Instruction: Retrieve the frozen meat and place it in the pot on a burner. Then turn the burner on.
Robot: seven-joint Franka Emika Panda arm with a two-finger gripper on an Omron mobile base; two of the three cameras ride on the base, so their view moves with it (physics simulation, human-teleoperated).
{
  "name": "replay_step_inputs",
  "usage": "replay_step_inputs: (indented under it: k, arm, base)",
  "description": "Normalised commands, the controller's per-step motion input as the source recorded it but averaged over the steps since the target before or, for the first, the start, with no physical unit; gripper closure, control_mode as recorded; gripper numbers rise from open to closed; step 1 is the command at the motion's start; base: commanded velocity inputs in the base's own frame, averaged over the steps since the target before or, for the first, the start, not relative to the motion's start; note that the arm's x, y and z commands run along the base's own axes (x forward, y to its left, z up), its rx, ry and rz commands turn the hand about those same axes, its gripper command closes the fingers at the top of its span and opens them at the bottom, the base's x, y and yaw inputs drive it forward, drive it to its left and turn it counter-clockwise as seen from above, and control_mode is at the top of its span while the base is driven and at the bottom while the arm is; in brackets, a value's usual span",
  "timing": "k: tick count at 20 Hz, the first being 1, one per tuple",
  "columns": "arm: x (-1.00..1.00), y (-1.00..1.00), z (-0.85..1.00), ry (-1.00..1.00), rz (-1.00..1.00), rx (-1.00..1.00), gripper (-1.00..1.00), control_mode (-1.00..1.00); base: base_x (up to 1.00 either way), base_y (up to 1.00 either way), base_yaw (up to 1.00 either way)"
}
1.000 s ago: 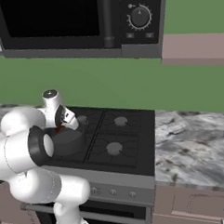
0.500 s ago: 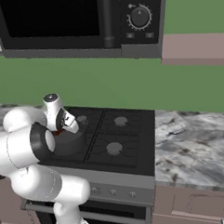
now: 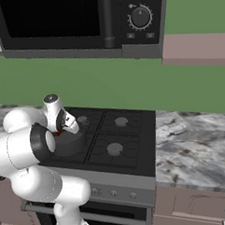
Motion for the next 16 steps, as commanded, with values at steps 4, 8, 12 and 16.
replay_step_inputs:
  k: [4,8,12,16]
  arm:
    - [0.00,0.00,0.00,0.00,0.00,0.00,-1.00,-1.00]
    - [0.00,0.00,0.00,0.00,0.00,0.00,-1.00,-1.00]
    - [-0.01,0.00,0.10,-0.03,0.00,0.00,-1.00,-1.00]
    - [-0.30,0.03,0.86,-0.20,0.00,0.00,-1.00,-1.00]
  base:
    - [0.00,0.00,0.00]
    - [0.00,0.00,0.00]
    - [0.00,0.00,0.00]
    - [0.00,0.00,0.00]
